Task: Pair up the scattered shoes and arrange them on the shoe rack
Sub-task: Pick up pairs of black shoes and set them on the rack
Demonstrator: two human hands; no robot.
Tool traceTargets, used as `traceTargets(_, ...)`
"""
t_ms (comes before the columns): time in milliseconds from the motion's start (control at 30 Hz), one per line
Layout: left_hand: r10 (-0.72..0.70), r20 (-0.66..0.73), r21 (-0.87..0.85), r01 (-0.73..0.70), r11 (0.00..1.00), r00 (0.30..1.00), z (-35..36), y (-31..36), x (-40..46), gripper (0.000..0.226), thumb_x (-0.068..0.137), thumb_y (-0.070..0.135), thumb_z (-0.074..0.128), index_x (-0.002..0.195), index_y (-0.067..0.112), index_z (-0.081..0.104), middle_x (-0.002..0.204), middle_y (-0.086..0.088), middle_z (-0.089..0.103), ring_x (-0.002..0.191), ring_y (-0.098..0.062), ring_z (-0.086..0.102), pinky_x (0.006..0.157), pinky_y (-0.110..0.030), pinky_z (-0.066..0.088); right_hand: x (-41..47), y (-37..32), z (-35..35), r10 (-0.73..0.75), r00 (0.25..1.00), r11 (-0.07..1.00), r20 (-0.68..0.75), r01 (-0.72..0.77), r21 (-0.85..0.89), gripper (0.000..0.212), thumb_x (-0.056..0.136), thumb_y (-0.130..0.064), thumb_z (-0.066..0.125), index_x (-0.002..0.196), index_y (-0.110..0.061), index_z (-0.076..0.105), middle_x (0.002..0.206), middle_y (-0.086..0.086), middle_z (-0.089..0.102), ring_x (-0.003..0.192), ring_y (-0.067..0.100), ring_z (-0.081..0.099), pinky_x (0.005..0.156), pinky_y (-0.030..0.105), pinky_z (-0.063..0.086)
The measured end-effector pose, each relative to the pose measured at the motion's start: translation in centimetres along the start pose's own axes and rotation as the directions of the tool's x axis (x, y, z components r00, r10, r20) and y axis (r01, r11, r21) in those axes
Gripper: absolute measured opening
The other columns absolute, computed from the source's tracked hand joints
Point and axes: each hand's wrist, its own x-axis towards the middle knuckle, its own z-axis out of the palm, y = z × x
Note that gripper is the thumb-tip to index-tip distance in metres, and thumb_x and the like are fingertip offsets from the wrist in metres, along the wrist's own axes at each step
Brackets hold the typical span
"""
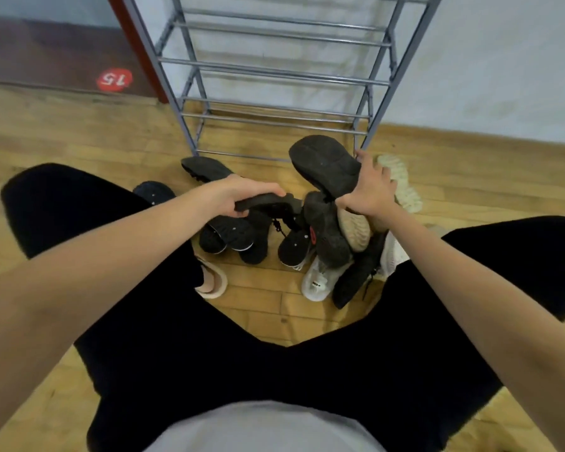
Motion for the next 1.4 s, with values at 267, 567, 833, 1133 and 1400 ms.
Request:
traceTargets(267, -0.374, 0.225, 0.07, 0.367, 0.927, 0.9, -1.4, 0.8, 5.0, 0.048, 0.059, 0.041, 0.087, 0.094, 0.013, 0.069, 0.076, -0.003, 0.067, 0.064, -0.009, 0.06, 0.043, -0.011, 0.042, 1.3, 0.5, 1.5, 0.33, 0.894, 0.479, 0.305, -0.436, 0.762, 0.022, 0.07, -0.012, 0.064, 0.091, -0.013, 0.065, 0.098, 0.006, 0.063, 0.081, 0.022, 0.06, 0.059, 0.025, 0.047)
traceTargets(567, -0.534, 0.394, 0.407, 0.38, 0.831, 0.748, 2.5, 5.7, 13.4, 0.062, 0.069, 0.052, 0.077, 0.112, 0.008, 0.07, 0.096, -0.015, 0.071, 0.061, -0.015, 0.065, 0.038, -0.01, 0.043, 6.0, 4.8, 3.3, 0.383, 0.83, 0.328, 0.406, -0.533, 0.78, 0.039, 0.058, -0.022, 0.062, 0.096, -0.015, 0.068, 0.092, 0.005, 0.062, 0.084, 0.023, 0.059, 0.059, 0.027, 0.043)
traceTargets(833, -0.215, 0.341, 0.174, 0.164, 0.971, 0.915, 2.7, 5.6, 18.4, 0.082, 0.067, 0.07, 0.07, 0.129, 0.02, 0.049, 0.128, -0.009, 0.056, 0.102, -0.026, 0.06, 0.076, -0.038, 0.055, 9.1, 8.4, 5.0, 0.32, 0.745, -0.096, 0.585, -0.589, 0.803, 0.046, 0.064, -0.025, 0.047, 0.105, -0.01, 0.061, 0.104, 0.015, 0.066, 0.097, 0.035, 0.061, 0.074, 0.037, 0.051)
traceTargets(1133, 0.004, 0.174, -0.253, 0.04, 0.967, 0.985, 9.6, -3.9, 21.9, 0.09, 0.071, 0.007, 0.081, 0.145, 0.019, 0.031, 0.139, -0.006, 0.05, 0.132, -0.028, 0.046, 0.109, -0.048, 0.04, 10.0, 9.8, 8.6, 0.387, 0.634, -0.199, 0.67, -0.652, 0.732, 0.086, 0.05, -0.025, 0.056, 0.134, -0.01, 0.05, 0.131, 0.022, 0.055, 0.117, 0.044, 0.054, 0.092, 0.054, 0.049)
traceTargets(1400, 0.105, 0.175, -0.047, -0.098, 0.994, 0.979, 10.6, -5.3, 21.5, 0.124, 0.074, 0.001, 0.078, 0.151, 0.03, -0.014, 0.151, -0.004, 0.03, 0.135, -0.029, 0.037, 0.081, -0.042, 0.056, 10.5, 10.9, 9.9, 0.476, 0.68, 0.189, 0.557, -0.698, 0.69, 0.074, 0.054, -0.048, 0.08, 0.119, -0.017, 0.061, 0.115, 0.007, 0.066, 0.107, 0.028, 0.062, 0.089, 0.048, 0.053)
